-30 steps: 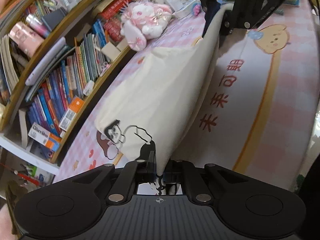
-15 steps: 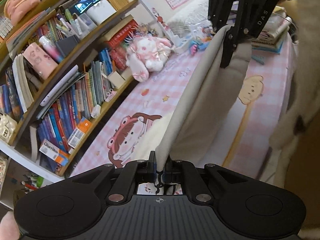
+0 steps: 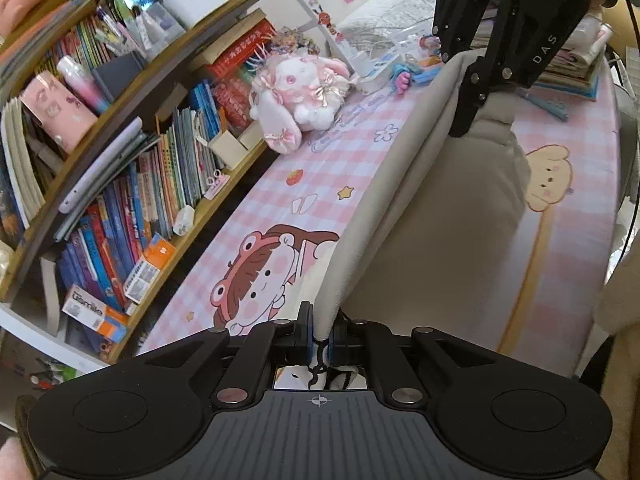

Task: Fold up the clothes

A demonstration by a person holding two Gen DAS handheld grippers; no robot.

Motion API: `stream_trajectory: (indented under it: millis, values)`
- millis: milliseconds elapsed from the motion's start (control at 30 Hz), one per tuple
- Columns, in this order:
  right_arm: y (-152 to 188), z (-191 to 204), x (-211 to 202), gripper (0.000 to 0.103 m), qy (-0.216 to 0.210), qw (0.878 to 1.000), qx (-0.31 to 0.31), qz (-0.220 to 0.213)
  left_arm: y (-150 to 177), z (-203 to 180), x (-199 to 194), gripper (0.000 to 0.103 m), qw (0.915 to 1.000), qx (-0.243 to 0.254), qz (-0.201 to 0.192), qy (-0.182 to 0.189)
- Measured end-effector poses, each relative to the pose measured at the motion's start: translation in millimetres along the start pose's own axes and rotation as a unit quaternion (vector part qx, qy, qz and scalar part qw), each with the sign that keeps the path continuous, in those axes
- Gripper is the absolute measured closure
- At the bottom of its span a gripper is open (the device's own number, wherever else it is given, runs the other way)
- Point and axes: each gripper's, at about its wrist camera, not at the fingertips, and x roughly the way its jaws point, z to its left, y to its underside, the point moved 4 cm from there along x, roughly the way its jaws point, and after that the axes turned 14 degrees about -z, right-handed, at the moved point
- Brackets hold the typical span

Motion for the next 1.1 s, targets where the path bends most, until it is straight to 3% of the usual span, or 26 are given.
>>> stream_trajectory:
  millis: [467, 633, 700, 800, 833, 867, 900, 967, 1033, 1100]
  values:
    - [-0.9, -46.6, 58.1, 0.091, -0.013, 0.999, 0.021, 0.036, 21.3, 18.7, 65.6, 0.087, 0.9975, 0.013, 0.042, 0.055]
    - [9.1, -62.5, 94.3, 0.09, -0.021, 0.997, 0.024, 0.069, 36.6, 29.8, 85.5, 0.05, 0.9969, 0.025, 0.06, 0.045]
    - [15.1, -66.8, 107.7, 0.089, -0.022, 0.996, 0.027, 0.081, 39.8, 35.9, 84.3, 0.043, 0.9966, 0.035, 0.064, 0.037]
    - [22.1, -72.8, 120.9, 0.086, -0.016, 0.996, 0.04, 0.083, 45.2, 46.0, 79.1, 0.042, 0.9964, 0.044, 0.068, 0.025]
    - [23.2, -75.0, 122.9, 0.079, -0.007, 0.996, 0.043, 0.078, 48.2, 50.7, 75.1, 0.042, 0.9969, 0.034, 0.066, 0.022]
    - [24.4, -77.2, 124.8, 0.074, 0.002, 0.996, 0.047, 0.074, 51.2, 56.0, 71.0, 0.042, 0.9975, 0.018, 0.064, 0.021]
    - [25.5, -79.7, 126.6, 0.061, 0.013, 0.996, 0.051, 0.069, 54.6, 62.4, 67.0, 0.042, 0.9979, -0.012, 0.06, 0.022]
    - [29.2, -89.3, 128.6, 0.057, 0.044, 0.994, 0.081, 0.056, 62.8, 77.1, 58.5, 0.042, 0.9928, -0.106, 0.048, 0.028]
    - [32.5, -97.9, 126.3, 0.054, 0.075, 0.989, 0.12, 0.039, 71.9, 88.9, 51.1, 0.042, 0.9752, -0.216, 0.027, 0.039]
    - [33.3, -104.1, 118.4, 0.051, 0.114, 0.981, 0.154, 0.019, 81.6, 96.3, 46.0, 0.042, 0.9447, -0.323, 0.001, 0.057]
